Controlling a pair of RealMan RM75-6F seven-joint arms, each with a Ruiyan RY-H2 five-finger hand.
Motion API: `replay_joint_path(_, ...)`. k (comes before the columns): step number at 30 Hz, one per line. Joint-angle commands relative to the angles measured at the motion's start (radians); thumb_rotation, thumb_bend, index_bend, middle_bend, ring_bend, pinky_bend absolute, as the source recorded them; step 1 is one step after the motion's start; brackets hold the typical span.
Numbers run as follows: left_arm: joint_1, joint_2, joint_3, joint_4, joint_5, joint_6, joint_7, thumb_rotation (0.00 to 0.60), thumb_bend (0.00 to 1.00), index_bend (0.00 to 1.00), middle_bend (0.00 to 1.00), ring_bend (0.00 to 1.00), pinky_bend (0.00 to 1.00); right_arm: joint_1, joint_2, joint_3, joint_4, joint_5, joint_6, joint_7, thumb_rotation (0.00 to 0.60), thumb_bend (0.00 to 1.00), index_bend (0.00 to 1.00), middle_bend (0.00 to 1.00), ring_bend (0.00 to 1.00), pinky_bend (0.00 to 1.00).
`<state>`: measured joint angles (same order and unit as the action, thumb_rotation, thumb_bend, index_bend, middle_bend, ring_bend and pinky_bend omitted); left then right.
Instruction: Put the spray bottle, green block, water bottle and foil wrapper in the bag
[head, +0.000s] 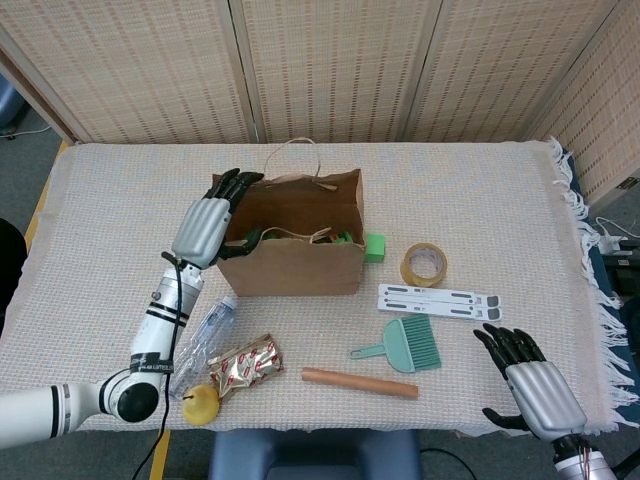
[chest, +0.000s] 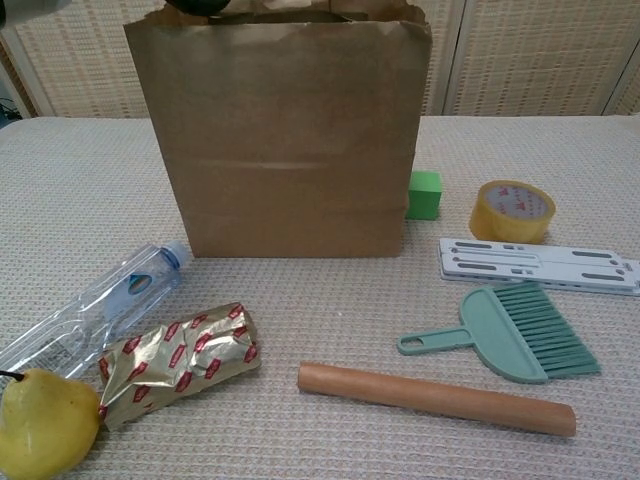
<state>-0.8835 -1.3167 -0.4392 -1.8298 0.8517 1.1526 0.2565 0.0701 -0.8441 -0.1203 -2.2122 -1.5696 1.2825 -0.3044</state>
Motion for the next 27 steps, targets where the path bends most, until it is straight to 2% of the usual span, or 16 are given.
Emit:
replay_joint_path(1, 0.063, 0.078, -0.014, -0.057, -0.002, 0.017, -0.064, 0.600, 0.42, 0.16, 0.11, 0.05, 0.23, -0.002, 0.000, -0.002, 0.001, -0.002, 0.000, 0.000, 0.600, 0.06, 0.00, 0.00, 0.00, 0.00)
replay_joint_path(3, 0.110, 0.134, -0.020, -0.084, 0.001, 0.025, -0.111, 0.600, 0.44, 0.18, 0.12, 0.08, 0.26, -0.003, 0.000, -0.004, 0.002, -0.004, 0.001, 0.001, 0.600, 0.06, 0.00, 0.00, 0.00, 0.00)
replay_joint_path(8, 0.232, 0.250, -0.005, -0.090, 0.039, 0.043, -0.235, 0.600, 0.50, 0.29, 0.20, 0.16, 0.34, -0.008, -0.001, -0.007, 0.002, -0.012, 0.004, -0.002, 0.600, 0.06, 0.00, 0.00, 0.00, 0.00)
replay_joint_path(12, 0.317, 0.313, 0.050, -0.045, 0.100, 0.030, -0.307, 0.600, 0.51, 0.34, 0.29, 0.24, 0.42, -0.010, -0.004, -0.008, 0.002, -0.013, 0.004, -0.008, 0.600, 0.06, 0.00, 0.00, 0.00, 0.00)
replay_joint_path(16, 0.379, 0.333, 0.112, 0.036, 0.166, 0.005, -0.382, 0.600, 0.52, 0.41, 0.35, 0.31, 0.49, -0.011, -0.008, -0.008, 0.004, -0.013, 0.004, -0.013, 0.600, 0.06, 0.00, 0.00, 0.00, 0.00)
replay_joint_path(19, 0.408, 0.338, 0.189, 0.148, 0.309, -0.018, -0.410, 0.600, 0.52, 0.38, 0.34, 0.30, 0.49, -0.012, -0.010, -0.008, 0.003, -0.014, 0.005, -0.012, 0.600, 0.06, 0.00, 0.00, 0.00, 0.00)
replay_joint_path(22, 0.419, 0.323, 0.283, 0.326, 0.534, -0.001, -0.426, 0.600, 0.49, 0.25, 0.28, 0.24, 0.43, -0.013, -0.012, -0.007, 0.004, -0.016, 0.008, -0.014, 0.600, 0.06, 0.00, 0.00, 0.00, 0.00)
replay_joint_path(24, 0.411, 0.306, 0.346, 0.473, 0.698, 0.036, -0.409, 0.600, 0.45, 0.14, 0.20, 0.18, 0.36, -0.013, -0.014, -0.008, 0.005, -0.016, 0.006, -0.019, 0.600, 0.06, 0.00, 0.00, 0.00, 0.00)
replay_joint_path(27, 0.382, 0.269, 0.436, 0.714, 0.932, 0.118, -0.375, 0.600, 0.41, 0.07, 0.10, 0.11, 0.28, -0.014, -0.017, -0.009, 0.005, -0.016, 0.005, -0.025, 0.600, 0.06, 0.00, 0.00, 0.00, 0.00)
